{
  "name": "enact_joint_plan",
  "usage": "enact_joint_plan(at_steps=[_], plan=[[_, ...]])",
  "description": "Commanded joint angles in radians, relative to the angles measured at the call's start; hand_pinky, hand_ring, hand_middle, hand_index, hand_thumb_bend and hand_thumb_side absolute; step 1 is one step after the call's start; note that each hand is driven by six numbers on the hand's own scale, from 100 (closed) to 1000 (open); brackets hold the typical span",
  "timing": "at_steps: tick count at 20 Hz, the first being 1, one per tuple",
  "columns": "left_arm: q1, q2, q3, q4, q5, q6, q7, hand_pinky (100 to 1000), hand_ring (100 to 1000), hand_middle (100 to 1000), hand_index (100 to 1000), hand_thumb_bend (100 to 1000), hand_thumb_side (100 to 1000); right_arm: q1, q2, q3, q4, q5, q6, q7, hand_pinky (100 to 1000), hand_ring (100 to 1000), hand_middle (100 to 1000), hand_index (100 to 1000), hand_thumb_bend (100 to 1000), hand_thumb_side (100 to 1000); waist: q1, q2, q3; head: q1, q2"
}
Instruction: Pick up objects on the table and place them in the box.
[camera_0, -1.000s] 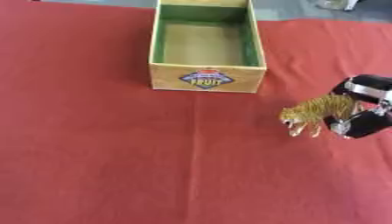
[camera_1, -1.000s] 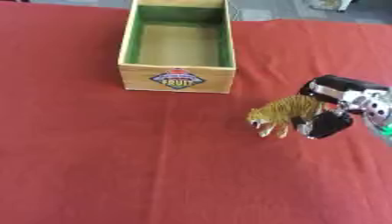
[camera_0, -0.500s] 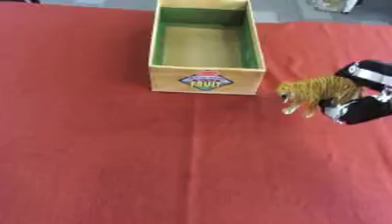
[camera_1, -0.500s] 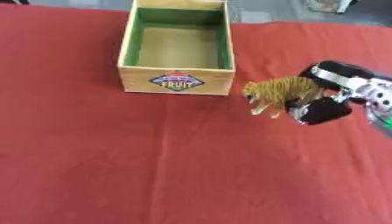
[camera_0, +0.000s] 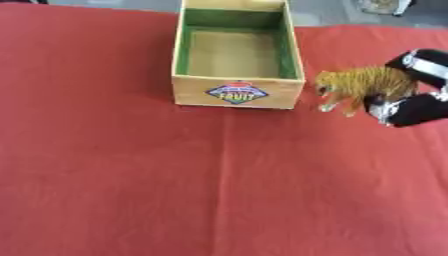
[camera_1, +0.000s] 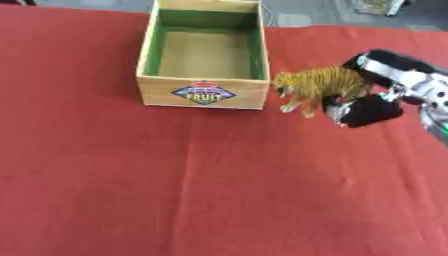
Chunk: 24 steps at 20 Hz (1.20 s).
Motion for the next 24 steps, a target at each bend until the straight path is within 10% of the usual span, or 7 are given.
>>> enact_joint_plan(at_steps=[1,24], plan=[[-0.003,0.015,-0.001,-0.022,-0.002,0.002,-0.003,595,586,560,787,100,719,-0.063,-0.026,-0.026,0.006,0.014,0.003,-0.018,732,534,348,193,100,219,-0.001,-0.027,0.007,-0.004,-0.009],[-0.022,0.019,-0.021,-0.022,0.006,0.001,-0.029,594,583,558,786,100,716,-0.59,0.317,0.05,0.516,0.341,-0.009,-0.083,738,539,341,208,100,214,-0.037,-0.006,0.079,-0.089,-0.051]])
